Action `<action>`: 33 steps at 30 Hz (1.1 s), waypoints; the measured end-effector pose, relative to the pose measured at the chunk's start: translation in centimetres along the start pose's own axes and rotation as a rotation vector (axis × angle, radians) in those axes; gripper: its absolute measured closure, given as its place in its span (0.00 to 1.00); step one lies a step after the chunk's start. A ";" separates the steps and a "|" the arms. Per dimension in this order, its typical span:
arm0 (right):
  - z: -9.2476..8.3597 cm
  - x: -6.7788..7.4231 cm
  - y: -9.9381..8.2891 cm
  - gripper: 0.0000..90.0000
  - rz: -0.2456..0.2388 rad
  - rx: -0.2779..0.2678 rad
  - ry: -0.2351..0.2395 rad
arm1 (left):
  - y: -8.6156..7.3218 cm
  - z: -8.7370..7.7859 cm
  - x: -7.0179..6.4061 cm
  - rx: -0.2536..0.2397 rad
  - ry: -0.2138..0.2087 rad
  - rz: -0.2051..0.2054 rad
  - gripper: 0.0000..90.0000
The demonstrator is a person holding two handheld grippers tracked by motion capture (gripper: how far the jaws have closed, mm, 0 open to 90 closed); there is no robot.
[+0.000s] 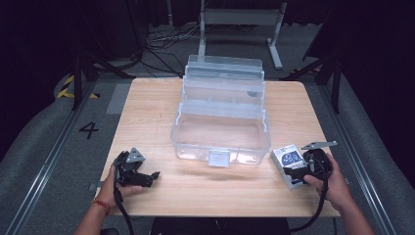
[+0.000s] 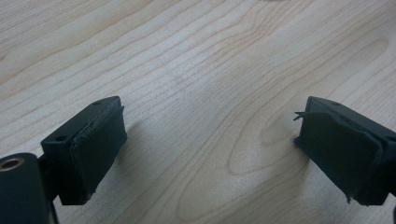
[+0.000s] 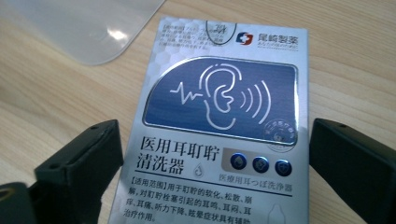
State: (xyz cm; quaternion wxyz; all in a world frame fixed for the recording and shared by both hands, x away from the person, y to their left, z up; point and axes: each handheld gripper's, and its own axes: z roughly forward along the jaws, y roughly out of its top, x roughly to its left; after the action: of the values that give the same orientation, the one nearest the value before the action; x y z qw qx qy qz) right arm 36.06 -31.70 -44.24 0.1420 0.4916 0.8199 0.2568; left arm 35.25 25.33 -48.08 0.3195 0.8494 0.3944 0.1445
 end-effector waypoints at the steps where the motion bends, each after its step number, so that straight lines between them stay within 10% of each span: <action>1: 0.2 0.1 0.0 0.03 -0.010 0.011 -0.001 | 0.0 0.0 0.0 0.000 -0.001 0.001 0.09; 12: 1.7 0.6 -0.4 0.04 -0.115 0.097 0.056 | 0.7 -0.3 -0.8 0.019 -0.047 0.036 0.23; 20: 1.3 0.4 -0.8 0.05 -0.202 0.107 0.098 | 2.8 -1.9 -2.1 -0.073 -0.094 0.075 0.24; 25: 1.2 0.2 -0.9 0.06 -0.208 0.105 0.117 | 2.6 -1.4 -2.5 -0.018 -0.087 0.115 0.25; 30: 1.2 0.2 -0.8 0.06 -0.222 0.109 0.124 | 4.6 -3.0 -3.3 -0.119 -0.121 0.124 0.29; 33: 1.2 0.2 -0.9 0.06 -0.223 0.104 0.125 | 7.0 -4.6 -4.5 -0.162 -0.102 0.209 0.29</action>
State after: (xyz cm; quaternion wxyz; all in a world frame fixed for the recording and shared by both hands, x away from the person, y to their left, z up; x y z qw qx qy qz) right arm 35.91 -31.57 -45.72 0.0923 0.3872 0.8889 0.2266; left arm 34.06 20.50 -39.97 0.3900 0.8635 0.2740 0.1653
